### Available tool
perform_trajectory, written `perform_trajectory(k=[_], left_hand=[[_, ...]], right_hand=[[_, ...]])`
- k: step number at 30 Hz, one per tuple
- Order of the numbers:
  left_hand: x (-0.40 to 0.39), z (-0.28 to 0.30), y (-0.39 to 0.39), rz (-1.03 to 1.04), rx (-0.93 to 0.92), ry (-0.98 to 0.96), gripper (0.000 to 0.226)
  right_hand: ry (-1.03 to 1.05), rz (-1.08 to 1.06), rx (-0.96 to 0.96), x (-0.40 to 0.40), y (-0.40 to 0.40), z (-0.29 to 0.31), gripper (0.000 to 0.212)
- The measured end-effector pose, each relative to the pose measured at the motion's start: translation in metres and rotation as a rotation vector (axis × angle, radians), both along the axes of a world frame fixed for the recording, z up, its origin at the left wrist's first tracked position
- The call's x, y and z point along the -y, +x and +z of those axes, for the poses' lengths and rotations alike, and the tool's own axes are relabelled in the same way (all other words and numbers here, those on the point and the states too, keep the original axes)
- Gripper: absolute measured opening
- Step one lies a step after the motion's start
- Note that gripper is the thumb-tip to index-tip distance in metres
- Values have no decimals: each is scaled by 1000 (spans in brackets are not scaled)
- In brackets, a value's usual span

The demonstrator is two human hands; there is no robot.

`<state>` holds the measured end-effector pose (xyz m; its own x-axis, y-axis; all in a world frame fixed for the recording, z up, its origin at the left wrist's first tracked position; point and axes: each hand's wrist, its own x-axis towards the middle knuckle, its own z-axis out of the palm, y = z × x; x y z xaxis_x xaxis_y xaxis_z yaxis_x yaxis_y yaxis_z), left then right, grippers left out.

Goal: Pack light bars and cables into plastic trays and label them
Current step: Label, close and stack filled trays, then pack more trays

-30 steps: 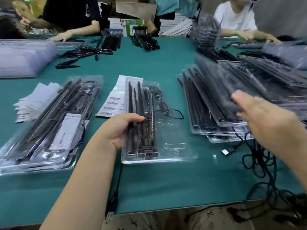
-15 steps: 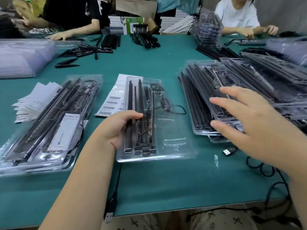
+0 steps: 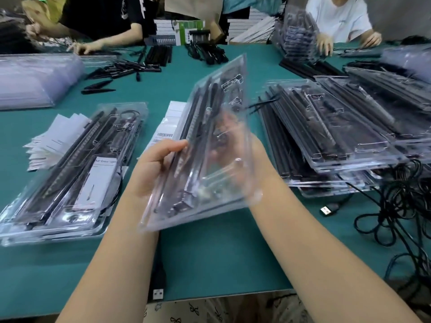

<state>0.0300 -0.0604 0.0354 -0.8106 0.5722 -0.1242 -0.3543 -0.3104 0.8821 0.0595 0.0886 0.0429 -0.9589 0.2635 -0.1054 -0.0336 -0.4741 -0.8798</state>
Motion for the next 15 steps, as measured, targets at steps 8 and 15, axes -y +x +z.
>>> perform_trajectory(k=[8, 15], left_hand=[[-11, 6, -5, 158, 97, 50, 23], [-6, 1, -15, 272, 88, 32, 10]], right_hand=[[-47, -136, 182, -19, 15, 3, 47], [545, -67, 240, -20, 71, -1, 14]])
